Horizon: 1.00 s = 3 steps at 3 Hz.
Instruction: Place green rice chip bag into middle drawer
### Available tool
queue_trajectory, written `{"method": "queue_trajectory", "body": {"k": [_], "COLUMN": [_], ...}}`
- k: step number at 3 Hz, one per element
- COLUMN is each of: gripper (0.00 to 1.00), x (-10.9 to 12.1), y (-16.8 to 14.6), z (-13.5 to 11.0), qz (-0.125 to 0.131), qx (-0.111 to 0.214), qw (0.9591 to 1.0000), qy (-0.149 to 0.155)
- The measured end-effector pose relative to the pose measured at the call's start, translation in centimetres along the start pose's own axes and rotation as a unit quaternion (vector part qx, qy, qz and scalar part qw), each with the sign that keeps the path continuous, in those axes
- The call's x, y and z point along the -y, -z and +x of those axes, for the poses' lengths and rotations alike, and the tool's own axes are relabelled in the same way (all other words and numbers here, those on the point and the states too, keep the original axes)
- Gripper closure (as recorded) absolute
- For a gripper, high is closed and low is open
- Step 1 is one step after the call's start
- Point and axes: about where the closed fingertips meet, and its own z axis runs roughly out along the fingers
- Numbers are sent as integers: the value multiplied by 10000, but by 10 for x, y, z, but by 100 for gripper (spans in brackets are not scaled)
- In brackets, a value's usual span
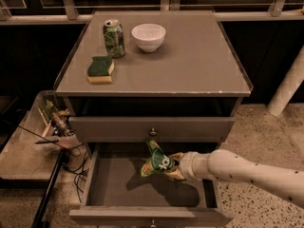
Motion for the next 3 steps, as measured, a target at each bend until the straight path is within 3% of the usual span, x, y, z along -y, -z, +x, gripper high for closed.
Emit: {"method": "queue_trajectory", "body": {"k": [1,2,3], "gripper": [100,100,100], "x": [-2,-21,-33], "y": [-29,-51,-68], "z": [25,49,65], "qz": [-202,-626,-894], "qx": [109,-26,-154], "qw": [9996,9980,9959], "qy": [-148,-86,-40]}}
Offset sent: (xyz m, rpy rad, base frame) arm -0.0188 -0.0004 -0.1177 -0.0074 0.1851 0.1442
